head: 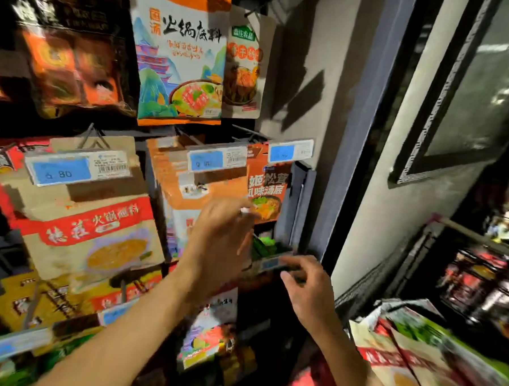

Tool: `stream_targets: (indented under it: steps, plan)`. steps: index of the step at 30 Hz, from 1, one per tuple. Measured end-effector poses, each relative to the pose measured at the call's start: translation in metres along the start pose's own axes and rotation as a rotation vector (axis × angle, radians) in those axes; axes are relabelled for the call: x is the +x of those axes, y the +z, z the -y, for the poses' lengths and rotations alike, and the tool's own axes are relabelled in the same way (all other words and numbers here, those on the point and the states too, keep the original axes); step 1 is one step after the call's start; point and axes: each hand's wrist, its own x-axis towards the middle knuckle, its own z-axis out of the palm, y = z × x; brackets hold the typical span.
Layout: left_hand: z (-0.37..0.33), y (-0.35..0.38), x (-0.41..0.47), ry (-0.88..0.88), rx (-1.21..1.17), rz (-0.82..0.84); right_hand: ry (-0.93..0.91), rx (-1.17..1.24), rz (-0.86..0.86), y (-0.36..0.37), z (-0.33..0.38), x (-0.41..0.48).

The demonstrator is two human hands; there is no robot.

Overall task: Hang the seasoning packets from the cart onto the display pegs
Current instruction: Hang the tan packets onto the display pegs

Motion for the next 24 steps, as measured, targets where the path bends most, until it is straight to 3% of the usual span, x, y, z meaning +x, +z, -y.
stream_targets:
  steps: [3, 9, 15, 17, 20, 24]
  plan:
    - [-0.039, 0.043, -0.035, -0.016, -0.086, 0.186, 0.101, -0.05, 0.003, -0.044, -0.024, -0.033]
    - [-0.122, 0.125, -0.084, -0.235, -0.334, 0.471, 0.292, -0.117, -0.008, -0.141, -0.104, -0.085]
    - [-0.219, 0.225, -0.119, -0.71, -0.468, 0.851, 0.568, -0.143, 0.005, -0.212, -0.224, -0.107]
    - [-0.246, 0.268, -0.137, -0.924, -0.508, 0.942, 0.622, -0.162, 0.11, -0.224, -0.266, -0.102]
    - [-0.275, 0.317, -0.157, -1.297, -0.534, 0.91, 0.634, -0.28, 0.357, -0.222, -0.316, -0.094]
    - [-0.298, 0.352, -0.167, -1.666, -0.494, 0.581, 0.757, -0.151, 0.512, -0.201, -0.355, -0.092]
